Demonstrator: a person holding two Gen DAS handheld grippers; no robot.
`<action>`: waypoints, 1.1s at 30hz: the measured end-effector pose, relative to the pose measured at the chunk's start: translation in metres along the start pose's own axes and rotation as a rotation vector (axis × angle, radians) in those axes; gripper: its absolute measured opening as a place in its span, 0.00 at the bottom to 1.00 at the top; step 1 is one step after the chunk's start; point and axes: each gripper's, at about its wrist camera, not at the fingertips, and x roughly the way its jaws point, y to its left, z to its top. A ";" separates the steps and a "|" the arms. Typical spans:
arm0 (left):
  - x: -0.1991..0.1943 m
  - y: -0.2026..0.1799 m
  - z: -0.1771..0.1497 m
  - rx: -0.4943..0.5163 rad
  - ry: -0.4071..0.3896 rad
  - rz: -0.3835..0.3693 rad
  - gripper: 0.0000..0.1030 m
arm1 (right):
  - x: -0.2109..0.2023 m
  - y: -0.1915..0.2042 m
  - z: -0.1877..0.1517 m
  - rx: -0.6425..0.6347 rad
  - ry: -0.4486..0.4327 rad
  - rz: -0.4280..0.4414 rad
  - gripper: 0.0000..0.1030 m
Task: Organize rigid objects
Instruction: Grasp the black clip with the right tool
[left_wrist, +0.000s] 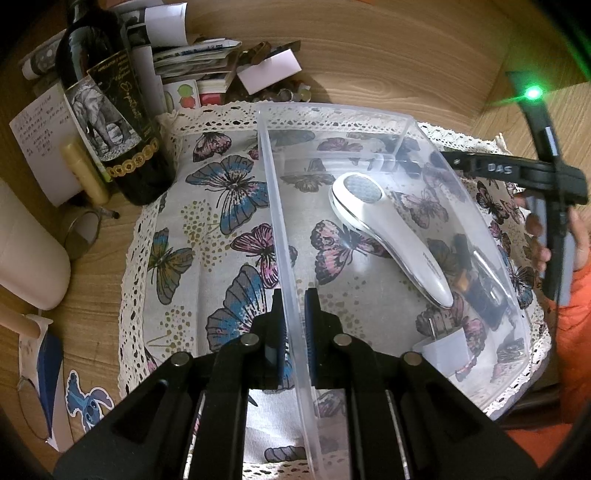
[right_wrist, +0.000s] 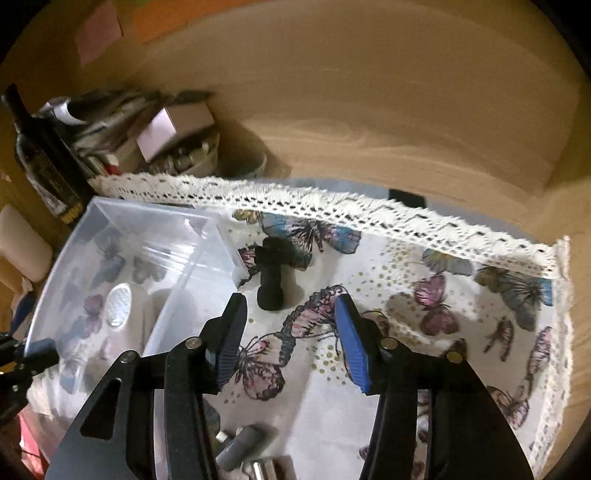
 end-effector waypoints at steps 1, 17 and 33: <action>0.000 0.000 0.000 -0.002 0.000 0.000 0.10 | 0.004 0.001 0.001 -0.004 0.008 0.007 0.45; -0.002 0.000 0.003 -0.011 -0.007 0.007 0.10 | 0.056 -0.016 0.028 0.012 0.106 0.115 0.38; 0.000 0.001 0.004 -0.010 -0.006 0.004 0.10 | 0.026 -0.008 0.022 -0.005 0.019 0.052 0.16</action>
